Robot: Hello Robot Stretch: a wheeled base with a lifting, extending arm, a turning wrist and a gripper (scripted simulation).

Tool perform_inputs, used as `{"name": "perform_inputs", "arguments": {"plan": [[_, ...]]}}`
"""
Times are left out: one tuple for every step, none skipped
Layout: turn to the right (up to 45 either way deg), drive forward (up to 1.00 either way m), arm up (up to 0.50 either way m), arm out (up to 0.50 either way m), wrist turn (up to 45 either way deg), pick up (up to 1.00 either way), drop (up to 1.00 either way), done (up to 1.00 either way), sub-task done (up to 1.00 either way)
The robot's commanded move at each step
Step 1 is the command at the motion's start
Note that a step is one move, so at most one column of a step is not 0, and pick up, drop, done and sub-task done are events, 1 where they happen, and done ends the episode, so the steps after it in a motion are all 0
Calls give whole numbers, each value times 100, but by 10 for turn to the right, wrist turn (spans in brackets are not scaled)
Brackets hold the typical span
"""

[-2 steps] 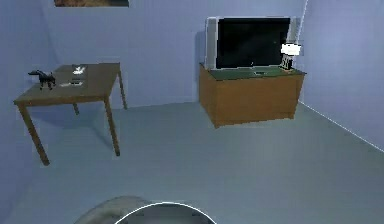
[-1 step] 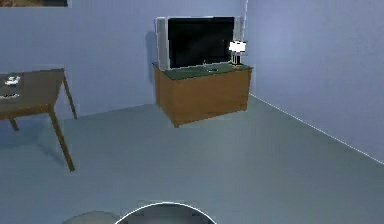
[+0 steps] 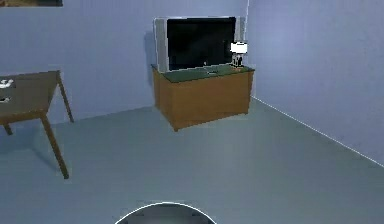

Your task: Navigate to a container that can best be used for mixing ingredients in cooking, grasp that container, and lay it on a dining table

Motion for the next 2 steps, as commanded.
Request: {"name": "perform_inputs", "arguments": {"plan": [[-60,0,0,0,0,0,0,0,0],[0,70,0,0,0,0,0,0,0]]}}
